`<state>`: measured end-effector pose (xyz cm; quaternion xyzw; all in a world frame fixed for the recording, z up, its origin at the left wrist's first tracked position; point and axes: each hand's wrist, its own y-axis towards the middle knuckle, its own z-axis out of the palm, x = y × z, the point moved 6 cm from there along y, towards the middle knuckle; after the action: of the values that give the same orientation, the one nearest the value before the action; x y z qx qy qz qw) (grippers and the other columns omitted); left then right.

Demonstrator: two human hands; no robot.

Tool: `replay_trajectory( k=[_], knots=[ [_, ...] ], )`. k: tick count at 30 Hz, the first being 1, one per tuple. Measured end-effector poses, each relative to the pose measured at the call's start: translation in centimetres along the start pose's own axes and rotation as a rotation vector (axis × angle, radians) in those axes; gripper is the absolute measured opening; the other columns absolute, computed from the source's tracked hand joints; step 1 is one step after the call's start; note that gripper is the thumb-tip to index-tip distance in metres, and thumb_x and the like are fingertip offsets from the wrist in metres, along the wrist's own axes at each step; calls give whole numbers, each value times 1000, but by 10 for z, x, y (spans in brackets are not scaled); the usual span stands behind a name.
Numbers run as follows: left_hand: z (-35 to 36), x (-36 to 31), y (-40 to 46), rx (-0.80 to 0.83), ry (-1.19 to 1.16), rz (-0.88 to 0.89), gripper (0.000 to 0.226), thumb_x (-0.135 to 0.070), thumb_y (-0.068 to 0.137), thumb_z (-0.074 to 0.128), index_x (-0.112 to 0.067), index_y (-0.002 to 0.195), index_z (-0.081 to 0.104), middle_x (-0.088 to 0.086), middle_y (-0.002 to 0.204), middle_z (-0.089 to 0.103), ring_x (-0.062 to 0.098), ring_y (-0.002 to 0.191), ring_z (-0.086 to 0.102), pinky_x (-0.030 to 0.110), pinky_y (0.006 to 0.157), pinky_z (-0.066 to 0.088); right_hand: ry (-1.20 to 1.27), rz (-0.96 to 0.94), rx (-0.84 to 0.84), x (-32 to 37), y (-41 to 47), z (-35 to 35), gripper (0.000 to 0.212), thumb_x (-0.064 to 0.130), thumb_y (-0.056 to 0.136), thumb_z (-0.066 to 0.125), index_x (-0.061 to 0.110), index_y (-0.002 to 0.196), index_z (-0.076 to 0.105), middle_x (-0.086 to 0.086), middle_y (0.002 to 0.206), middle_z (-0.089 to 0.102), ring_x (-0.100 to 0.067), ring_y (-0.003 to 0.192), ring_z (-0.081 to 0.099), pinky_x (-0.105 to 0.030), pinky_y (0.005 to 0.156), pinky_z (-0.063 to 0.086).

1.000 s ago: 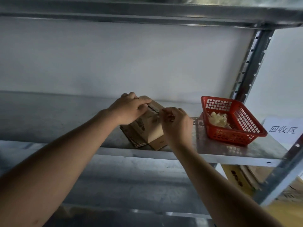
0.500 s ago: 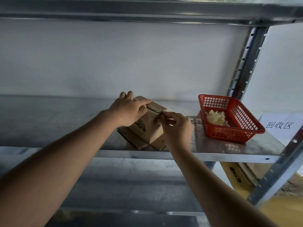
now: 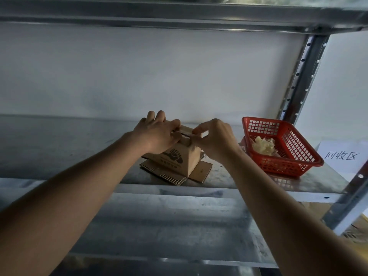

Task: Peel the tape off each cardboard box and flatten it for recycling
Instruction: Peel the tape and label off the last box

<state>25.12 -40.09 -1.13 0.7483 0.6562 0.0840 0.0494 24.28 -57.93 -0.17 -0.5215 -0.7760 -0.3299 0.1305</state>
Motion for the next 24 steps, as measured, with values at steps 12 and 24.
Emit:
replay_trajectory(
  k=[12,24],
  knots=[
    [16,-4,9,5,-268,144,25,-45,103,32,-23,106,42,-5,93,46,11,84,48,36,72,32,-285,-64,332,25,33,-17,20,25,80,88,12,92,79,-6,91,73,-23,84,71,-34,68,61],
    [23,-3,10,19,-216,162,41,-42,108,26,-16,135,43,12,157,43,28,150,33,44,116,31,-359,-207,414,35,40,-13,15,23,84,84,27,73,76,8,74,70,-13,75,70,-27,68,55]
  ],
)
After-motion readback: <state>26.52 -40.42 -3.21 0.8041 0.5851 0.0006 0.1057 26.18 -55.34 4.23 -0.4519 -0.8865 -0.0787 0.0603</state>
